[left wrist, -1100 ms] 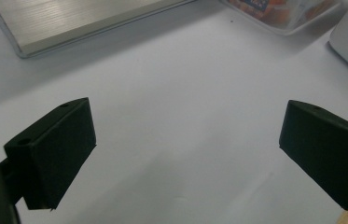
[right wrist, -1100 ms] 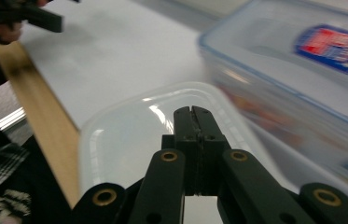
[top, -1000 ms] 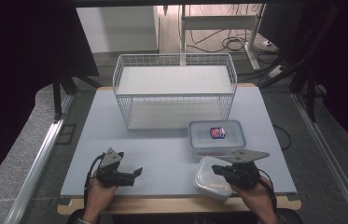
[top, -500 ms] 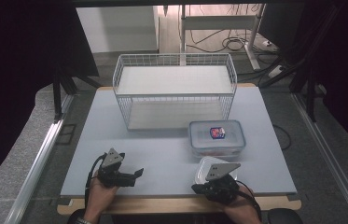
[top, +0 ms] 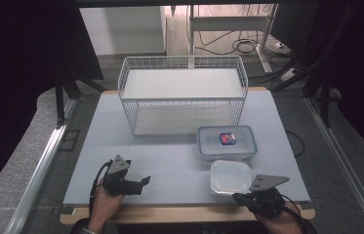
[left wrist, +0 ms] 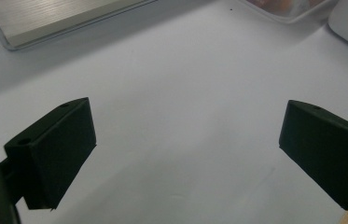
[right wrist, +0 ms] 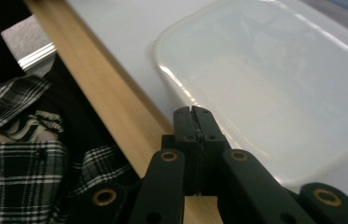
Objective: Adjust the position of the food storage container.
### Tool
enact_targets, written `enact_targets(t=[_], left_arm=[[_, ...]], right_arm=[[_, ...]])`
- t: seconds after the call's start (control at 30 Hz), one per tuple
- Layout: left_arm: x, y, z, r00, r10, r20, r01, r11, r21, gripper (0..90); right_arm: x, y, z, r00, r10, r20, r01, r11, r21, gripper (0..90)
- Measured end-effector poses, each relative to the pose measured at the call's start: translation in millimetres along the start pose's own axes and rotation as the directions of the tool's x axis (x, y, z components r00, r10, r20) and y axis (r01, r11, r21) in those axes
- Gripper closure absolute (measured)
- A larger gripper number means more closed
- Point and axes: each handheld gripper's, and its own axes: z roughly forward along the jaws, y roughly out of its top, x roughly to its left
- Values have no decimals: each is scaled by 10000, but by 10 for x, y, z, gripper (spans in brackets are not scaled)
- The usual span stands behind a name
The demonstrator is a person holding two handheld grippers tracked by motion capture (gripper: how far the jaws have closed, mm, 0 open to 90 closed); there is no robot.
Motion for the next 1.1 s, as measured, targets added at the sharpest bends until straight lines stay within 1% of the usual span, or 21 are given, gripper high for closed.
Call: enact_targets(t=[0.1,0.17,0.2,0.27,0.33,0.4,0.47,0.53,0.57,0.6,0.63,0.7,0.73,0.8,0.83,0.9,0.93,0.97,1.0,1.03,1.1], left_arm=[[-2,4,4,10000,46,-72,-46,10000,3,36],[-6,18,-6,9993,70,-362,-74,9999,-119,38],[-4,27,-17,9988,11,-494,-25,9996,-287,38],[21,31,-41,9990,-254,-354,233,9979,-600,38],[42,20,-50,9986,-433,-295,415,9974,-597,38],[57,10,-43,9985,-456,-301,441,9979,-477,38],[54,11,-40,9988,-442,-221,431,9980,-464,37],[40,12,-33,9992,-342,-195,334,9986,-400,38],[40,12,-33,9992,-342,-195,334,9986,-400,38],[32,13,-26,9995,-259,-192,253,9991,-330,38],[23,15,-19,9997,-189,-168,185,9994,-276,37],[15,17,-14,9998,-155,-151,152,9996,-241,37],[13,18,-12,9998,-138,-160,134,9996,-228,37],[13,18,-12,9998,-133,-159,130,9997,-226,38],[13,18,-12,9998,-133,-159,130,9997,-226,37],[18,16,-10,9997,-190,-125,187,9995,-241,38],[19,15,-8,9997,-194,-122,192,9996,-215,38],[19,15,-8,9997,-194,-122,192,9996,-215,38],[18,14,-6,9998,-193,-105,191,9996,-189,38],[18,14,-6,9998,-193,-105,191,9996,-189,37],[17,14,-2,9998,-167,-86,165,9997,-157,37]], right_arm=[[-43,27,-70,9996,277,-92,-280,9988,-396,888],[-21,118,-47,9993,302,-206,-317,9967,-753,882],[-8,180,-5,9994,248,-234,-266,9965,-789,882],[9,319,136,9995,-16,-307,-6,9975,-704,882],[38,478,292,9990,-273,-364,248,9974,-682,883],[53,627,446,9977,-533,-407,497,9951,-856,891],[61,721,600,9967,-672,-452,644,9961,-609,893],[84,737,734,9962,-830,-256,827,9965,-106,894],[84,737,734,9962,-830,-256,827,9965,-106,894],[92,719,777,9959,-898,-62,898,9959,95,896],[86,688,767,9968,-768,-213,769,9970,22,897],[86,669,727,9951,-972,173,968,9951,199,897],[68,650,702,9951,-948,290,941,9953,233,897],[-1,601,645,9971,-706,284,701,9974,172,897],[-1,601,645,9971,-706,284,701,9974,172,897],[-74,556,582,9975,-620,350,614,9979,191,896],[-159,507,511,9977,-390,549,378,9990,228,896],[-159,507,511,9977,-390,549,378,9990,228,896],[-226,467,458,9973,-198,711,184,9996,210,896],[-226,467,458,9973,-198,711,184,9996,210,896],[-335,398,361,9946,29,1035,-54,9997,237,896]])
